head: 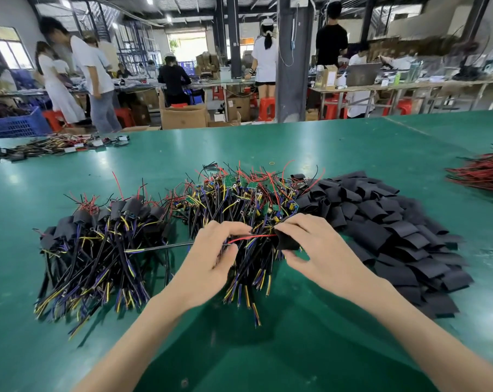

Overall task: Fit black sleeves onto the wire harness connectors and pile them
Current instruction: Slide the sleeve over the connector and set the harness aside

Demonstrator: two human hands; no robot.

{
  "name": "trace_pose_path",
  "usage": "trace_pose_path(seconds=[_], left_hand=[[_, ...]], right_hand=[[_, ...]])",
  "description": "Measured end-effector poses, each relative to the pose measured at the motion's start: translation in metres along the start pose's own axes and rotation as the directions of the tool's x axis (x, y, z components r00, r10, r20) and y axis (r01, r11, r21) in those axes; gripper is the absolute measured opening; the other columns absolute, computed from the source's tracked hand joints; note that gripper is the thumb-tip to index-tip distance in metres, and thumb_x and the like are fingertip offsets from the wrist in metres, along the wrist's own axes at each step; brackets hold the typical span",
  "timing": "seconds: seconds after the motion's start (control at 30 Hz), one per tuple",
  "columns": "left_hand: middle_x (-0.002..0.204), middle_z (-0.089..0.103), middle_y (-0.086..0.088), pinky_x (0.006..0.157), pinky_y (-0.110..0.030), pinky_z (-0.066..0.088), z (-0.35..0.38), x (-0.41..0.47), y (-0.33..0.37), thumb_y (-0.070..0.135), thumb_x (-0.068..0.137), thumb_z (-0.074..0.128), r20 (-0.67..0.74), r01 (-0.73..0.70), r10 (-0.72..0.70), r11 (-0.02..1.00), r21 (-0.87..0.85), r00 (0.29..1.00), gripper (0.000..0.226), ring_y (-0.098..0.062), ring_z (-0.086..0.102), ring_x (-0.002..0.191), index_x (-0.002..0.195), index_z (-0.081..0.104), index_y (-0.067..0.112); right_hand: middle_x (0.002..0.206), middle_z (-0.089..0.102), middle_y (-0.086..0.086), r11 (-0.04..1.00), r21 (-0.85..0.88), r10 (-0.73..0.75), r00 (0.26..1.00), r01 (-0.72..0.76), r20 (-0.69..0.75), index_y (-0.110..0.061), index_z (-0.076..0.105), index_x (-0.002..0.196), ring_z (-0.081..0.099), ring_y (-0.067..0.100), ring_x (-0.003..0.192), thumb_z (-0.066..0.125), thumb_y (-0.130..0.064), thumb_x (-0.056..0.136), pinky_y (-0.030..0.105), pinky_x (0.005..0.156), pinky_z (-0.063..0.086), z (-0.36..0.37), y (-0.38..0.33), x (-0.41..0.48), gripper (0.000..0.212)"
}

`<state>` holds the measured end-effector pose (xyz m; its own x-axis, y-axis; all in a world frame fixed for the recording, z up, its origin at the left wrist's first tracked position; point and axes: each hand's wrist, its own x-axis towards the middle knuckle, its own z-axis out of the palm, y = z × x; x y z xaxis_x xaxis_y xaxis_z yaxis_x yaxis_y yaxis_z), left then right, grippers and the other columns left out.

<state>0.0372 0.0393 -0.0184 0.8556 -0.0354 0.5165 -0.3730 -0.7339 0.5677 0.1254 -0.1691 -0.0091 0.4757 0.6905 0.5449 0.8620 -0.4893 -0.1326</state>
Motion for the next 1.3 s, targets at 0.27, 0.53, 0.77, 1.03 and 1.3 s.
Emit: trace_pose_path(seconds=[0.27, 0.53, 0.77, 1.03, 1.3], left_hand=[[0.147, 0.018, 0.004, 0.105, -0.012, 0.028, 0.03, -0.002, 0.007, 0.0, 0.09, 0.055, 0.028, -0.113, 0.11, 0.988, 0.103, 0.994, 0.048, 0.007, 0.041, 0.113, 0.135, 0.041, 0.003], [0.082, 0.064, 0.001, 0.068, -0.03, 0.046, 0.016, 0.001, 0.009, 0.027, 0.09, 0.058, 0.042, -0.126, 0.119, 0.915, 0.383, 0.992, 0.025, -0.02, 0.059, 0.077, 0.108, 0.064, 0.012], [0.104, 0.055, 0.007, 0.087, -0.007, 0.032, 0.011, -0.002, 0.004, 0.043, 0.095, 0.043, 0.122, -0.044, 0.025, 0.987, 0.155, 0.992, 0.049, 0.005, 0.046, 0.092, 0.142, 0.032, 0.037], [0.102, 0.056, 0.009, 0.086, -0.002, 0.03, 0.016, 0.0, 0.0, 0.032, 0.091, 0.058, -0.017, 0.041, -0.039, 0.994, 0.097, 0.999, 0.038, 0.005, 0.048, 0.095, 0.126, 0.046, 0.039], [0.091, 0.05, 0.014, 0.077, -0.007, 0.035, 0.017, -0.001, 0.005, 0.024, 0.085, 0.066, -0.08, -0.015, 0.027, 0.989, 0.146, 0.996, 0.022, 0.006, 0.044, 0.08, 0.106, 0.065, 0.015]], right_hand=[[0.11, 0.057, 0.009, 0.988, 0.151, -0.044, 0.997, 0.033, 0.071, -0.002, 0.059, 0.118, 0.056, 0.021, 0.101, 0.07, -0.01, 0.079, 0.019, 0.095, 0.035, 0.01, -0.012, -0.003, 0.041], [0.108, 0.056, 0.006, 0.979, 0.204, -0.025, 0.997, 0.011, 0.068, -0.004, 0.06, 0.116, 0.052, 0.015, 0.099, 0.069, -0.01, 0.08, 0.014, 0.093, 0.033, 0.009, -0.009, -0.004, 0.037], [0.104, 0.056, 0.006, 0.986, 0.166, -0.021, 0.998, 0.012, 0.052, -0.005, 0.061, 0.114, 0.054, 0.019, 0.094, 0.07, -0.008, 0.079, 0.018, 0.089, 0.036, 0.009, -0.005, -0.003, 0.037], [0.103, 0.055, 0.005, 0.988, 0.149, -0.038, 0.998, 0.03, 0.054, -0.006, 0.06, 0.114, 0.052, 0.02, 0.095, 0.069, -0.009, 0.077, 0.018, 0.088, 0.036, 0.009, -0.005, -0.004, 0.038], [0.103, 0.054, 0.005, 0.984, 0.177, -0.047, 0.996, 0.033, 0.077, -0.005, 0.06, 0.116, 0.052, 0.021, 0.095, 0.066, -0.012, 0.081, 0.018, 0.087, 0.035, 0.008, -0.008, -0.006, 0.036]])
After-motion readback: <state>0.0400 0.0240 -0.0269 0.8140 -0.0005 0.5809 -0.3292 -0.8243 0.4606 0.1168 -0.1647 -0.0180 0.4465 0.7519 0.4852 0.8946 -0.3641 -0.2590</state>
